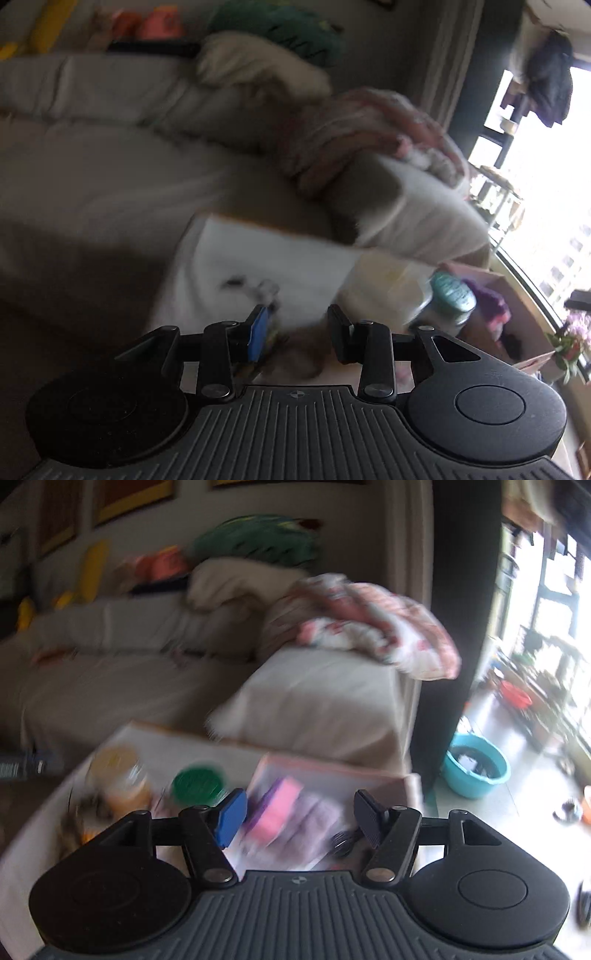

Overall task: Organize soft objects
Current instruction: 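Grasp the brown fur toy with the left tool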

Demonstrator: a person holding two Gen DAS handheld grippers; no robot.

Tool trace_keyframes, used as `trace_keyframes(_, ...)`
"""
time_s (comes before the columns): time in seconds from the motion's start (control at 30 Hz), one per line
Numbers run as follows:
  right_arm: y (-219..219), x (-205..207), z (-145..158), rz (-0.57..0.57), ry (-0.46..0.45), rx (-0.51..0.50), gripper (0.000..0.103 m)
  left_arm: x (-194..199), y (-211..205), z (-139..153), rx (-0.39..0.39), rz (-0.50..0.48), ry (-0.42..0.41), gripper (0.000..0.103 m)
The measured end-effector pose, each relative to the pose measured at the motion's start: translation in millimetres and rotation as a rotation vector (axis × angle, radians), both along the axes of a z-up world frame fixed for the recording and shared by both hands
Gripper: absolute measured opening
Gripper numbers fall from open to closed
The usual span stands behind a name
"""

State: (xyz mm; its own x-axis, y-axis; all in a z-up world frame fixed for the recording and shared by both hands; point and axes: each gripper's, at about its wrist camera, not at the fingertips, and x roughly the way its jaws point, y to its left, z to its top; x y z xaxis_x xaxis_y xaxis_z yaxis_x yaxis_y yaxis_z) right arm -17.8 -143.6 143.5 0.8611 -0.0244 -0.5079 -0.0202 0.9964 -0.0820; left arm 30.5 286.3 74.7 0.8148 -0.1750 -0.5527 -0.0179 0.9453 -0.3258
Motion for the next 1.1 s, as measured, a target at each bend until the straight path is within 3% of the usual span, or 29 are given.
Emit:
trace_keyframes(0.1,30,-12,-40,0.113,0.032,0.048,0.064,-10,7,-14,-0.007,-0.020,0.043,0.039)
trace_keyframes(0.23,66,-20,-86,0.191,0.085,0.057,0.064,-13,-21,-21,0.071,-0.063,0.105,0.039)
trace_keyframes(0.4,86,-26,-118,0.211,0.098,0.056,0.064,-23,-30,-33,0.092,0.031,0.134,0.039)
trace_keyframes(0.57,81,-28,-137,0.165,0.091,0.097,0.064,-6,-36,-44,0.139,0.069,0.133,0.039)
trace_keyframes(0.77,77,-33,-145,0.148,0.072,0.109,0.065,1,-63,-43,0.384,-0.002,0.168,0.040)
trace_keyframes(0.9,70,-32,-143,0.133,0.070,0.154,0.065,-11,-52,-39,0.292,-0.006,0.219,0.038)
trace_keyframes(1.0,69,-32,-143,0.128,0.068,0.160,0.065,-25,-57,-41,0.335,-0.040,0.192,0.037)
trace_keyframes(1.1,69,-32,-143,0.126,0.067,0.161,0.065,-38,-61,-43,0.343,-0.086,0.154,0.020)
